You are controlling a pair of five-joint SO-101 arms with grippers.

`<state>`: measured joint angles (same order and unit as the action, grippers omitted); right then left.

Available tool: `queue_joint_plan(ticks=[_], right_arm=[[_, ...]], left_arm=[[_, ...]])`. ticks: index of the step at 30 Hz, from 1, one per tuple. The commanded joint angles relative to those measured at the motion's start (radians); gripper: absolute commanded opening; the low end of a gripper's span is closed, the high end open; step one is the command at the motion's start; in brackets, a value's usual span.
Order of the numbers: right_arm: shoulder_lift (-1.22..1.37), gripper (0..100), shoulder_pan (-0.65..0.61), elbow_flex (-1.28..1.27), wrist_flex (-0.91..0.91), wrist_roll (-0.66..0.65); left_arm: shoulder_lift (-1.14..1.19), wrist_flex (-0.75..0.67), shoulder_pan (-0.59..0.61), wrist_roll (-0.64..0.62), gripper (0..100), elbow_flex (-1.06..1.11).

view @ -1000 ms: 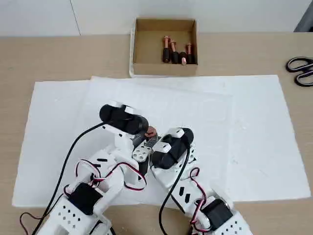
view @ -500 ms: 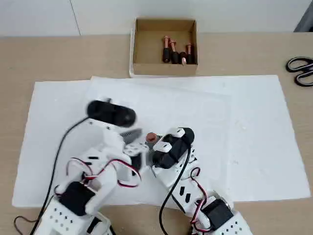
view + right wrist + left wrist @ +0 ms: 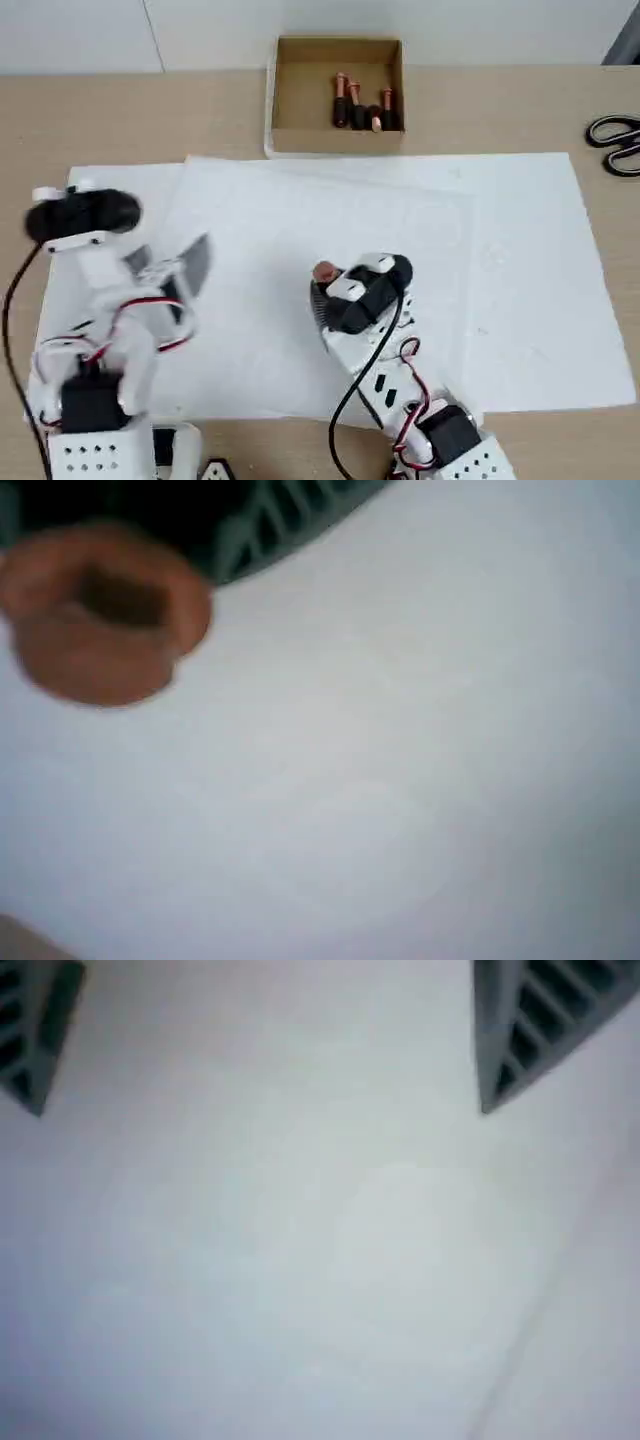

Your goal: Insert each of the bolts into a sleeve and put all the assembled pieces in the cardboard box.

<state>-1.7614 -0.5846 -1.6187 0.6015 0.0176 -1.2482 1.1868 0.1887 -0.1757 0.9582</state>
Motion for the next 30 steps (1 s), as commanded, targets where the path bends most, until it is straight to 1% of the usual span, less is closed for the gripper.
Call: queue_joint_plan(ticks=[1, 4, 6, 8, 10, 13, 19, 25, 30], right_arm=[[-0.016, 0.4, 0.113, 0.014, -0.021, -0.005], [-0.010, 0.4, 0.246, 0.044, -0.018, -0.011], [0.019, 0.4, 0.326, 0.114, -0.013, -0.012], [0.093, 0.4, 0.361, 0.213, -0.013, -0.021], [0.217, 0.4, 0.367, 0.341, -0.019, -0.032], [0.486, 0.4, 0.367, 0.592, -0.022, -0.032], [1.145, 0.4, 0.369, 1.217, -0.022, -0.032], [1.733, 0.4, 0.363, 1.758, -0.027, -0.026], [2.134, 0.4, 0.366, 2.105, -0.136, -0.025]], left_arm=[[-0.009, 0.023, 0.092, 0.129, 26, 0.045], [-0.009, 0.055, 0.095, 0.153, 26, 0.088], [-0.009, 0.066, 0.095, 0.161, 26, 0.116], [-0.009, 0.066, 0.095, 0.163, 26, 0.142], [-0.009, 0.064, 0.095, 0.163, 26, 0.156], [-0.009, 0.063, 0.095, 0.163, 26, 0.156], [-0.009, 0.064, 0.095, 0.163, 26, 0.157], [-0.009, 0.066, 0.097, 0.163, 26, 0.162], [-0.009, 0.063, 0.097, 0.163, 26, 0.162]])
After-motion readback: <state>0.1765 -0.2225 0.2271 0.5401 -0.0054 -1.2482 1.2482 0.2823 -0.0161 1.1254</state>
